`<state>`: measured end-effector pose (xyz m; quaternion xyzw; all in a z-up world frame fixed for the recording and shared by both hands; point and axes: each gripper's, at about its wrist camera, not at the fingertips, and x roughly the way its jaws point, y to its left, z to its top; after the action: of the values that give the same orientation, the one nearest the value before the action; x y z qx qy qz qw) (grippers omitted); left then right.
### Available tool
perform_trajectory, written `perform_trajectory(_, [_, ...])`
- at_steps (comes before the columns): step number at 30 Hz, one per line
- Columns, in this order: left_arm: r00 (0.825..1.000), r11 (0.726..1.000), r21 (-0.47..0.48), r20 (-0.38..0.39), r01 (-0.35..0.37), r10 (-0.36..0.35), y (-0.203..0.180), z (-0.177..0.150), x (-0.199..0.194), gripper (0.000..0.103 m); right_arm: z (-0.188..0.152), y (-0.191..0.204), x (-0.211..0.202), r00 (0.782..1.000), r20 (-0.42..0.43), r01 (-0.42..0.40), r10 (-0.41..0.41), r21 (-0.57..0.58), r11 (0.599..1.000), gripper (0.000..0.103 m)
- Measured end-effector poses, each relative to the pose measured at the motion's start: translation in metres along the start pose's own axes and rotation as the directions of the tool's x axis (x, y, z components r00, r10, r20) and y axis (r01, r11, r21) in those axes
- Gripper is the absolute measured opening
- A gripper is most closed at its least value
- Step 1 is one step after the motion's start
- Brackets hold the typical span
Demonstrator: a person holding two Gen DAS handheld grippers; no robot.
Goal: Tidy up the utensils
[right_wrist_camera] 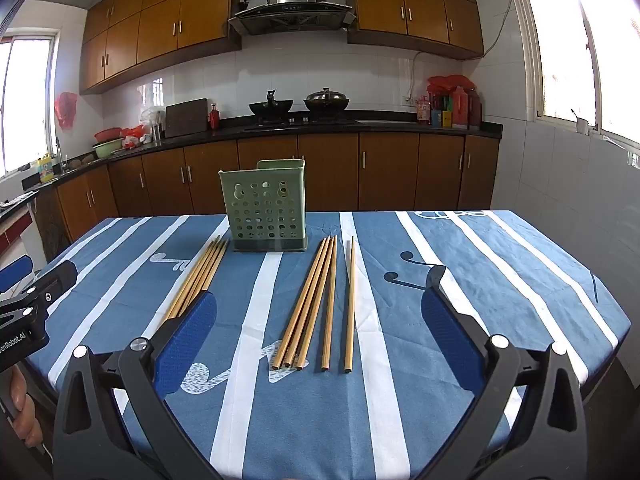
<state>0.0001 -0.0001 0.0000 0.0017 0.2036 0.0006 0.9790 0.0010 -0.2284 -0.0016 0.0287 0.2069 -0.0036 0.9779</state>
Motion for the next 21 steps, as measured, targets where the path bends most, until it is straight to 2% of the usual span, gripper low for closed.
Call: perform_trajectory(21, [1.0, 1.0, -0.002, 0.0, 0.0, 0.0, 0.0002, 0.0001, -0.0001, 0.099, -0.0018, -0.0007, 0.0007, 1.0, -0.003, -0.002, 0.002, 0.002, 1.0, 0.101])
